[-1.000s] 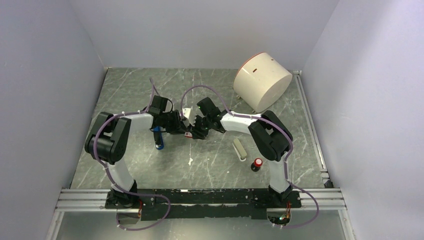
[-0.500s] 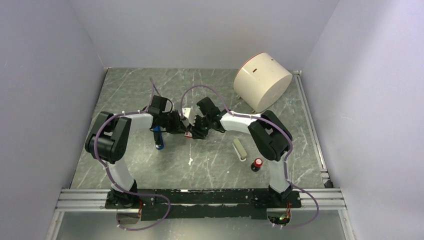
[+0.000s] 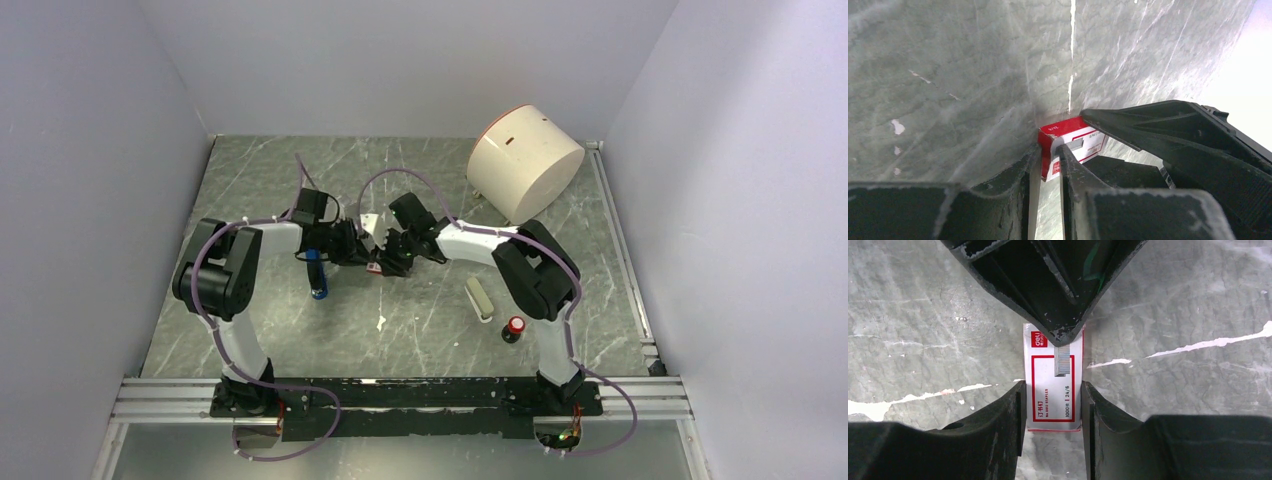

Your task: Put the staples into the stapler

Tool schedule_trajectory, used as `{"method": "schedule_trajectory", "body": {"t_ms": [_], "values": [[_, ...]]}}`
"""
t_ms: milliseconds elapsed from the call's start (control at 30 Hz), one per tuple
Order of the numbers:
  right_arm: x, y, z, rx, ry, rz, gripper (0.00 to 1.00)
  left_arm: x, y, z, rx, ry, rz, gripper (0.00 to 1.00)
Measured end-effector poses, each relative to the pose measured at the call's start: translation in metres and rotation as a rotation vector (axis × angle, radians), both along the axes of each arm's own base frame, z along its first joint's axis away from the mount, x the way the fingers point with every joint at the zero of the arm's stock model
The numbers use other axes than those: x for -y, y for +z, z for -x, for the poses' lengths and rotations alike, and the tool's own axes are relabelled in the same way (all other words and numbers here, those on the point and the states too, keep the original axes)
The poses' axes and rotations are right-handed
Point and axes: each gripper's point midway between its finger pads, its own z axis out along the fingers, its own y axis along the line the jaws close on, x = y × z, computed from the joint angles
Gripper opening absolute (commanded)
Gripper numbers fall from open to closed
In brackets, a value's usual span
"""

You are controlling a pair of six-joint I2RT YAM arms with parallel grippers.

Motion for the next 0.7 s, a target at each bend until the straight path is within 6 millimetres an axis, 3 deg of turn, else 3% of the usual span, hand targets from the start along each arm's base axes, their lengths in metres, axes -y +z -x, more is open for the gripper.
{"method": "schedule_trajectory", "body": {"t_ms": [200, 367, 567, 700], "values": [[-0.005, 0.0, -0.003, 0.014, 0.0, -0.016, 0.47, -0.004, 0.002, -0.003, -0.007, 0.003, 0.01, 0.42], [-0.015, 0.001, -0.006, 0.023, 0.004, -0.036, 0.5, -0.006, 0.003, -0.002, -0.02, -0.005, -0.014, 0.35], [-0.018, 0.001, -0.007, 0.026, 0.006, -0.044, 0.51, -0.014, 0.001, 0.0, -0.033, -0.003, -0.067, 0.39], [-0.018, 0.001, -0.007, 0.028, 0.007, -0.044, 0.51, -0.017, 0.003, 0.0, -0.025, -0.007, -0.088, 0.34]]}}
